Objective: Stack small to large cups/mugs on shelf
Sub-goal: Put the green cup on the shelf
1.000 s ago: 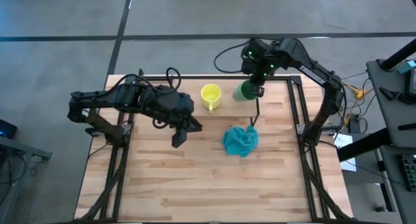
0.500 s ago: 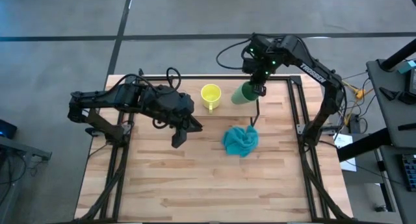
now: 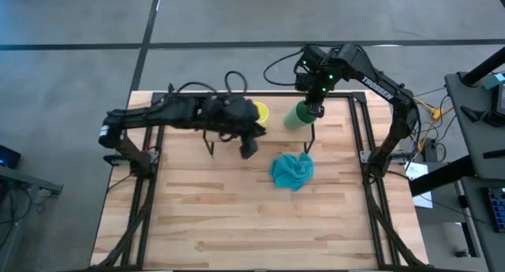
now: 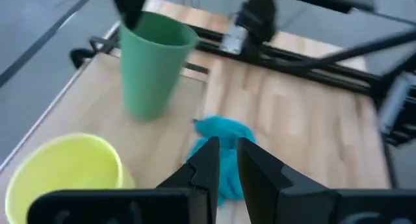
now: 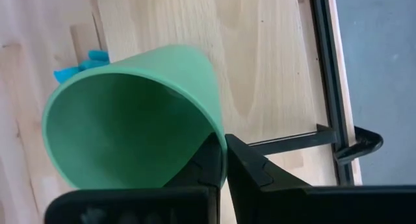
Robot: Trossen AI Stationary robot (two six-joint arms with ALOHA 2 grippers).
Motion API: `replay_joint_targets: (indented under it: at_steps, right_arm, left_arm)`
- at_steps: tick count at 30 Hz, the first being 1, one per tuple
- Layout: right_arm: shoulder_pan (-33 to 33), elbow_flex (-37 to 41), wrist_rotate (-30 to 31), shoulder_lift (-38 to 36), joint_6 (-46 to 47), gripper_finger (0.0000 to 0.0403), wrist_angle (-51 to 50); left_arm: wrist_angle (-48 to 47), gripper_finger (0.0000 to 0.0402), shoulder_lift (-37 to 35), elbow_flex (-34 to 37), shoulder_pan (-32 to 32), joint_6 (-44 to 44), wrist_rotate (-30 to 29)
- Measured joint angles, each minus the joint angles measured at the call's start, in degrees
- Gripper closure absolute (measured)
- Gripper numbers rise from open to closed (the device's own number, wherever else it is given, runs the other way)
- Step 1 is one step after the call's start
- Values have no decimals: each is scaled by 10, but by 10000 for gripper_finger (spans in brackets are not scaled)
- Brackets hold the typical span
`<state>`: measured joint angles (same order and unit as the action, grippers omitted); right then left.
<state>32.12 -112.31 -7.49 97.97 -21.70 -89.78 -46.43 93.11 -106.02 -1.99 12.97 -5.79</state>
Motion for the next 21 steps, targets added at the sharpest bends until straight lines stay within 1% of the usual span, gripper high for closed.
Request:
replay_joint_targets:
  at_steps: [5,8,10,13,21]
  right_arm:
    - [-1,-5,0,1,-9,394,-2]
    - [-1,-5,0,1,-9,394,-3]
    - [-1,-5,0,1,-9,394,-3]
    - [-1,-5,0,1,-9,394,-3]
    - [-1,-5,0,1,-8,394,-3]
  left_arm:
    - [85,362,39,0,-35,-4,4]
    - [124,362,59,0,-53,-9,40]
    - [126,362,72,0,-61,-9,64]
    - [125,362,88,1,-67,-13,81]
    - [129,362,128,4,-85,-15,82]
